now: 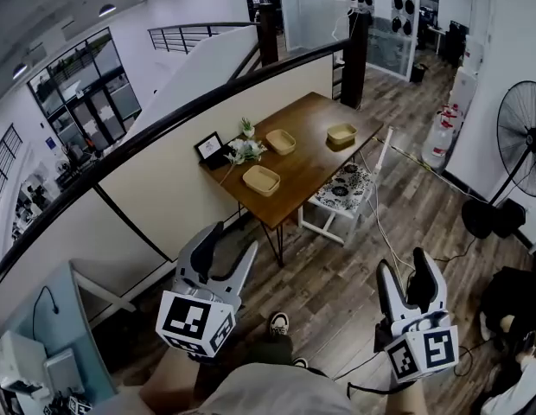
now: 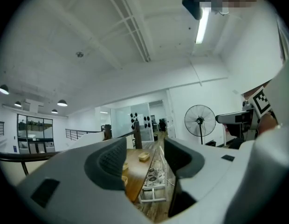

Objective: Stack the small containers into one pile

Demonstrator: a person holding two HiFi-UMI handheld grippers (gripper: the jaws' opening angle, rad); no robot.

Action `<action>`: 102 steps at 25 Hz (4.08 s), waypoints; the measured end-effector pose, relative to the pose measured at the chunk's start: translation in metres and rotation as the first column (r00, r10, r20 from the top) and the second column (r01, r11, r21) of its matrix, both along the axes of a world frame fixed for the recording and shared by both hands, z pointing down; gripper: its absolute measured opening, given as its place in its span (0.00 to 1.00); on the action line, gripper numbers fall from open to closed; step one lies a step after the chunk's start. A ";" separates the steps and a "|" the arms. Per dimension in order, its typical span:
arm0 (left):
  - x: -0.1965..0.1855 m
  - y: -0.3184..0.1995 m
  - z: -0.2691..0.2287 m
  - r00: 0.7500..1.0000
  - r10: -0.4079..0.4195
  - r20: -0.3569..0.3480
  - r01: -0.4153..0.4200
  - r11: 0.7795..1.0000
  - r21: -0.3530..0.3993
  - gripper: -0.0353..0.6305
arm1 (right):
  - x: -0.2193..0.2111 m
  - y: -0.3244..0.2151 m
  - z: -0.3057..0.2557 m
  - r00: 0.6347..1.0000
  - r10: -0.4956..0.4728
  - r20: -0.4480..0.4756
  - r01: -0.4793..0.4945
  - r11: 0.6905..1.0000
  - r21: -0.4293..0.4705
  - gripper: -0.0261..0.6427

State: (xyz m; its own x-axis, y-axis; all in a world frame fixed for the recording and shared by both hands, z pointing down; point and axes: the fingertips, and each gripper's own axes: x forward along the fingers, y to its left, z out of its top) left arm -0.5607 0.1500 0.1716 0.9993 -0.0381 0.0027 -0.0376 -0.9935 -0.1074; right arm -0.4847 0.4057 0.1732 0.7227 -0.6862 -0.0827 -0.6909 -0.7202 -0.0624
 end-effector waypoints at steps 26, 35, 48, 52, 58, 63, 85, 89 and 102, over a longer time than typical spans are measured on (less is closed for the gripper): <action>0.252 -0.118 0.032 0.999 -0.004 0.037 0.004 1.000 0.002 0.51 | 0.244 -0.110 0.022 0.999 0.051 0.018 -0.049 0.992 -0.115 0.53; 0.377 -0.185 0.034 0.998 0.054 0.034 -0.054 0.998 0.012 0.51 | 0.365 -0.178 0.024 0.996 0.090 0.004 -0.089 0.988 -0.130 0.52; 0.493 -0.212 0.067 0.991 0.119 0.053 -0.118 0.993 -0.032 0.51 | 0.483 -0.203 0.053 0.989 0.145 0.022 -0.139 0.978 -0.157 0.51; 0.534 -0.212 0.085 0.993 0.091 0.073 -0.088 0.995 -0.039 0.51 | 0.530 -0.197 0.072 0.990 0.137 0.034 -0.129 0.975 -0.179 0.51; 0.587 -0.220 0.095 0.995 0.017 0.100 -0.012 0.999 -0.052 0.51 | 0.600 -0.213 0.079 0.999 0.038 0.033 -0.031 0.982 -0.188 0.52; 0.642 -0.218 0.095 0.992 -0.032 0.124 0.040 0.997 -0.066 0.50 | 0.669 -0.228 0.078 0.997 -0.064 0.030 0.068 0.981 -0.182 0.51; 0.772 -0.197 0.104 0.946 -0.280 0.163 0.296 0.952 -0.081 0.48 | 0.877 -0.247 0.106 0.941 -0.321 0.106 0.337 0.913 -0.229 0.51; 0.766 -0.195 0.110 0.940 -0.291 0.180 0.310 0.947 -0.087 0.48 | 0.881 -0.247 0.114 0.939 -0.320 0.123 0.341 0.911 -0.233 0.51; 0.778 -0.209 0.152 0.952 -0.208 0.223 0.260 0.935 -0.240 0.48 | 0.885 -0.261 0.156 0.936 -0.286 0.207 0.333 0.910 -0.247 0.51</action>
